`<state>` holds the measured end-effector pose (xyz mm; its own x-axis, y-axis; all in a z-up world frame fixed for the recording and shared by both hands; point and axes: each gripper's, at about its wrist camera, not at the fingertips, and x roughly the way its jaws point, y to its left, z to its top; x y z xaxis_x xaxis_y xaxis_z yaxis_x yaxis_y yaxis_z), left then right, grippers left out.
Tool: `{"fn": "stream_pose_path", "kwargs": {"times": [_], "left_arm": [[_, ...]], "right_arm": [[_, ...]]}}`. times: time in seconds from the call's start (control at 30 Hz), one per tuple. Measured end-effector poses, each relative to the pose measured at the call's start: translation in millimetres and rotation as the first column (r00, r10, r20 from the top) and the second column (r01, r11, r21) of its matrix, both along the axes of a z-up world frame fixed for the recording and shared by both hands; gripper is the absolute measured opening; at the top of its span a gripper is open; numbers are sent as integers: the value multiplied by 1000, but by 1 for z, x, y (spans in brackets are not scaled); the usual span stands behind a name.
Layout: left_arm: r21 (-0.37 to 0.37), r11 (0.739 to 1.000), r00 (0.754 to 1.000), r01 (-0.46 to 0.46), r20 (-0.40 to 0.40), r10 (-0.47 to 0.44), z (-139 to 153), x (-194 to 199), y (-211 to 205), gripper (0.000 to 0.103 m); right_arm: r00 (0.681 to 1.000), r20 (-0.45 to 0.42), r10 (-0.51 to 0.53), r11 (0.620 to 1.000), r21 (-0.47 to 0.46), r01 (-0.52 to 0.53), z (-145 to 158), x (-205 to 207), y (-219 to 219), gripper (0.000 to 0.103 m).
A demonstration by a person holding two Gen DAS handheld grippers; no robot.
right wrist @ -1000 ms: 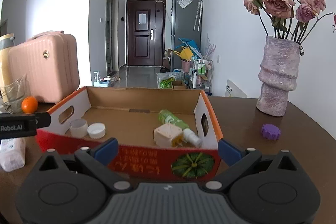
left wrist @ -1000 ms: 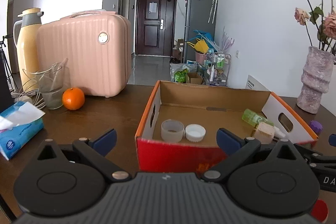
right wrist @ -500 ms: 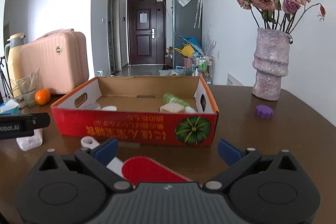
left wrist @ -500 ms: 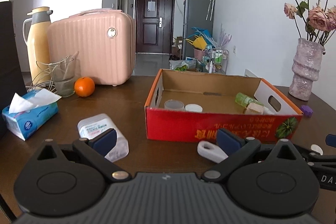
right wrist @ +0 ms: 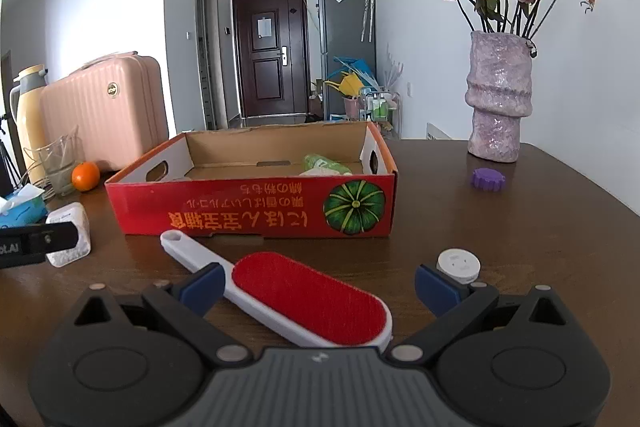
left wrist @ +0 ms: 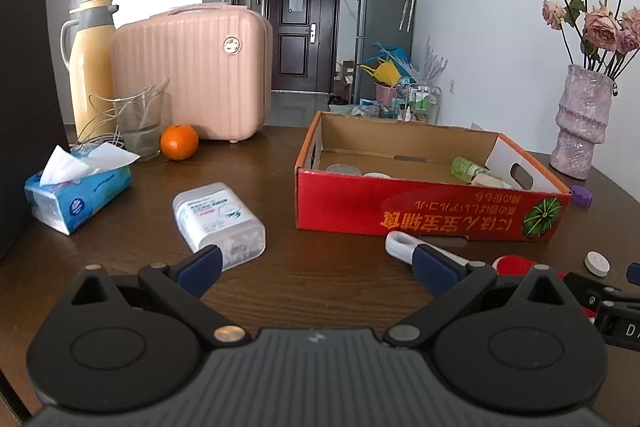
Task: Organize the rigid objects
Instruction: 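Move the right tool to the red-and-white lint brush and close on it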
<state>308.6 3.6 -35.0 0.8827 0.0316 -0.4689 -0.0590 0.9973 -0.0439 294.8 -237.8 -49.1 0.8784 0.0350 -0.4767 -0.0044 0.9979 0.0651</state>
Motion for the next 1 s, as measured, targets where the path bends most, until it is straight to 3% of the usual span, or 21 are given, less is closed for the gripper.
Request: {"fn": "stream_pose_path", "kwargs": {"times": [0.5,0.8,1.0], "left_arm": [[-20,1000,1000,1,-23,-1,-3,-6,11,103],[-28,999,999,-39,-26,38,-3,2,32,103],[-43,997,998,-58,-38,57,-2,8,48,103]], "right_arm": [[996,-44,76,995,-60,-79,-2,6,6,101],[967,-170,192,971,-107,-212,-14,40,11,101],[938,-242,248,961,-58,-269,-20,74,16,101]]}}
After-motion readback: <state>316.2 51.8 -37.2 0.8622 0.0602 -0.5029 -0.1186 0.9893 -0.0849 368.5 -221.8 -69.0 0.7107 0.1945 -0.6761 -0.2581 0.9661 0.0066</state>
